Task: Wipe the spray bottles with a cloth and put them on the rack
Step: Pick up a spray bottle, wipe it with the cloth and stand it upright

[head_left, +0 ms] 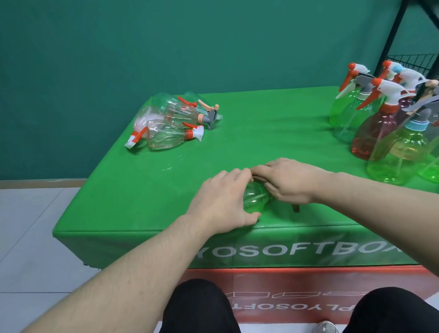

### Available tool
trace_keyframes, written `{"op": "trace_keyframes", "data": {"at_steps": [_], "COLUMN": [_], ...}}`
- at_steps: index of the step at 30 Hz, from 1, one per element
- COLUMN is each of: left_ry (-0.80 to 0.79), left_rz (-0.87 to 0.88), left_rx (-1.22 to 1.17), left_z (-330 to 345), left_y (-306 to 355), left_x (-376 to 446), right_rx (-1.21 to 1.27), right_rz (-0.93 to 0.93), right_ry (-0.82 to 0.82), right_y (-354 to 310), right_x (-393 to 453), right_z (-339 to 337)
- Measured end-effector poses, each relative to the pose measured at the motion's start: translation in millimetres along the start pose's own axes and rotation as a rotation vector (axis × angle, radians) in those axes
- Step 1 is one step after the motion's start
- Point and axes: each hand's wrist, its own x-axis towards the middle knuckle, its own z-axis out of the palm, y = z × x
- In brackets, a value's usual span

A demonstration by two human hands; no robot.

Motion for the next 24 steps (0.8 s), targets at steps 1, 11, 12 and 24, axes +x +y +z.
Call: {"op": "trace_keyframes", "data": {"at_steps": [1, 11, 12, 24], "left_ry": [0.003, -0.009, -0.016, -0.008], "left_rz": [-0.008, -0.045, -0.034, -0.011], "left_rx": [-0.008, -0.052, -0.045, -0.022], "left_z": [-0.3, -2.6, -2.9, -2.8], "left_y": [0.0, -0.1, -0.2, 2.3], "left_x": [-0.7, -0.6, -0.1, 1.6], "right_rx": [0.009, -0.105, -0.108, 0.113], "right_rz": [0.014, -0.034, -0.033, 0.039], "right_ry": [0.005, 0.055, 0.054, 0.082], "right_y": [0.1, 12.3, 13.4, 6.1], "right_x": [2.9, -32.0, -34.3, 0.6], "right_z": [0.4, 4.0, 5.1, 15.0]}}
